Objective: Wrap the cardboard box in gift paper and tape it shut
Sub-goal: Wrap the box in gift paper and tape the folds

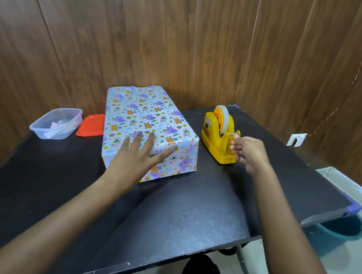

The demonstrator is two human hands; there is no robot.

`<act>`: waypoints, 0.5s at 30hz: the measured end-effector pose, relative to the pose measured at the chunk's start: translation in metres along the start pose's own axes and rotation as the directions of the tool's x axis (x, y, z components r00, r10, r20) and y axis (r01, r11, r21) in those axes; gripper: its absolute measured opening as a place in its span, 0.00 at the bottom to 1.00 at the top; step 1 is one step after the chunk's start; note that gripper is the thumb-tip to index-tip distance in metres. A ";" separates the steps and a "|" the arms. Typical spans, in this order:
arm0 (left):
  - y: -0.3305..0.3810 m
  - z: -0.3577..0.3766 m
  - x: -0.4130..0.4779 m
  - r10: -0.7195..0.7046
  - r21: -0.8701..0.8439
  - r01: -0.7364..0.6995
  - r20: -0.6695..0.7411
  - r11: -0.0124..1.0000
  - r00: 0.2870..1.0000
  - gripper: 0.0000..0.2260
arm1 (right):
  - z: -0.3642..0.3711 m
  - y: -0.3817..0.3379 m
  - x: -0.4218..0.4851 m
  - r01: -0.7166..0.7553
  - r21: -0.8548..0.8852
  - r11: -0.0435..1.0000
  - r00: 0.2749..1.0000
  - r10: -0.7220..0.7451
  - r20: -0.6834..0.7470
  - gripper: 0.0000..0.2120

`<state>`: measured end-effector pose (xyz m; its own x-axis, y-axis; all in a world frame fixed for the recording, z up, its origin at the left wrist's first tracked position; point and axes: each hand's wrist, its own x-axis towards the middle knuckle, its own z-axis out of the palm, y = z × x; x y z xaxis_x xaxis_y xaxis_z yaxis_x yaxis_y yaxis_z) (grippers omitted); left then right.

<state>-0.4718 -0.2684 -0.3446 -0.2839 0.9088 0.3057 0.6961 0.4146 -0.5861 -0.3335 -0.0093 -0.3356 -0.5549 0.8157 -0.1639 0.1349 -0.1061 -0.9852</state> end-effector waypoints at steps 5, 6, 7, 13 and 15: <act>0.000 0.003 0.000 -0.010 -0.014 0.010 0.002 1.000 1.000 0.61 | 0.007 0.002 -0.004 -0.016 0.233 0.972 1.000 0.019 -0.012 0.13; 0.000 0.003 -0.001 -0.009 -0.013 0.009 0.002 1.000 1.000 0.61 | 0.009 0.004 -0.005 -0.057 0.282 0.958 0.998 0.065 -0.019 0.12; 0.000 0.003 -0.001 -0.011 -0.005 0.011 0.001 1.000 1.000 0.62 | 0.012 0.008 -0.007 -0.113 0.336 0.935 0.992 0.127 -0.021 0.11; -0.001 0.004 0.001 -0.008 -0.009 0.008 -0.013 1.000 1.000 0.62 | 0.017 0.019 -0.024 -0.221 0.594 0.773 0.975 0.155 0.161 0.10; -0.001 0.004 -0.001 -0.005 -0.024 0.004 -0.026 1.000 1.000 0.62 | 0.019 0.008 -0.036 -0.163 0.498 0.852 0.980 0.079 0.184 0.10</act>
<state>-0.4751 -0.2699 -0.3475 -0.2701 0.9051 0.3283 0.7106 0.4175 -0.5663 -0.3280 -0.0504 -0.3389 -0.6841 0.6859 -0.2481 -0.2040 -0.5065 -0.8377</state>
